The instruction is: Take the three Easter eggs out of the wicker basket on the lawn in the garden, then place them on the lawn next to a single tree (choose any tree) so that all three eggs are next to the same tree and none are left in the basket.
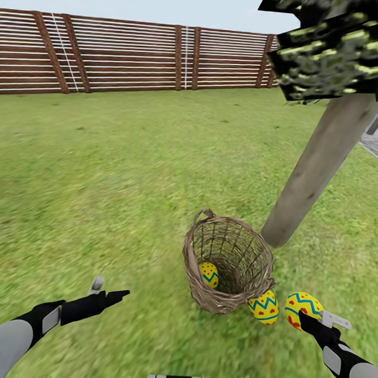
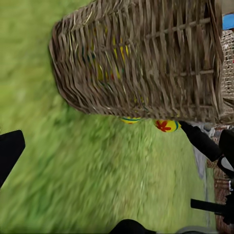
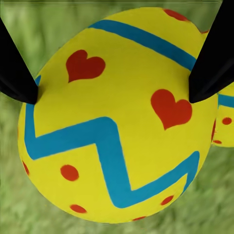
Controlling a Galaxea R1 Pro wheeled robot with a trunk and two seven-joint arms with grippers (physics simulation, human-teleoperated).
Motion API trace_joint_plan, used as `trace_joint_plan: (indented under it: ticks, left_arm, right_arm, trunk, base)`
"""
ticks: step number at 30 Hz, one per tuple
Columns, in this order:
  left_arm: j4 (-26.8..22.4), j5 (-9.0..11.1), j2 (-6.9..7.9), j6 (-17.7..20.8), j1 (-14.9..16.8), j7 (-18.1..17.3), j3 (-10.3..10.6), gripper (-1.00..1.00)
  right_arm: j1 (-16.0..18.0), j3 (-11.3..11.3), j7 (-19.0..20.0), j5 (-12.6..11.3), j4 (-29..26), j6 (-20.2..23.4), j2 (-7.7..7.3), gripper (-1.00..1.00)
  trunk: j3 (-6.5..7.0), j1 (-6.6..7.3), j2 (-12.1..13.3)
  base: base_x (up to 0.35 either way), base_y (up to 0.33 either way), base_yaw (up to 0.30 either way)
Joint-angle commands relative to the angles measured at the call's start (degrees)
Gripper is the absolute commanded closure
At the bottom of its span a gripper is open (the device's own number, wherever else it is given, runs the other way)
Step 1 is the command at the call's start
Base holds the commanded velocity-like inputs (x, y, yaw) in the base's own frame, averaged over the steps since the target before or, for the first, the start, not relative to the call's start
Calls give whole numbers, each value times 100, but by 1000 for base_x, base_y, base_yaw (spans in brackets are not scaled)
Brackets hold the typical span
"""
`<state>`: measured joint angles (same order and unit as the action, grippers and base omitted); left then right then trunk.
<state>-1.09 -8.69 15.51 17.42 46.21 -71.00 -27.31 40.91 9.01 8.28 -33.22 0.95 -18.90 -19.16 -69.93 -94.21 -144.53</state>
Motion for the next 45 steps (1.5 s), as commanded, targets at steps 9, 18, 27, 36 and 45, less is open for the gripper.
trace_joint_plan:
  ticks: [9, 18, 27, 36, 45]
  left_arm:
    - [-5, -60, -20, 51, 2, -44, -55, -100]
    - [-5, -58, -48, 51, 2, -56, -55, -100]
    - [-5, -62, -18, 50, 2, -86, -50, -100]
    - [-5, -63, -13, 51, 2, -88, -46, -100]
    - [-5, -68, -16, 51, 2, -88, -46, -100]
  right_arm:
    - [5, 44, 33, -63, -13, -26, 14, 100]
    - [11, 39, -570, -45, -1048, -35, -124, 100]
    - [13, 31, -660, -39, -1359, -35, -210, 100]
    - [22, 39, -660, -31, -1654, -210, -180, 100]
    - [22, 48, -661, -35, -1782, -264, -159, 100]
  trunk:
    - [-204, -22, -14]
    - [-360, -40, -24]
    - [-360, -40, -24]
    - [-537, -60, -34]
    - [-736, -84, -46]
  base:
    - [0, 0, 0]
    - [0, 0, 0]
    - [0, 0, 0]
    - [0, 0, 0]
    - [0, 0, 0]
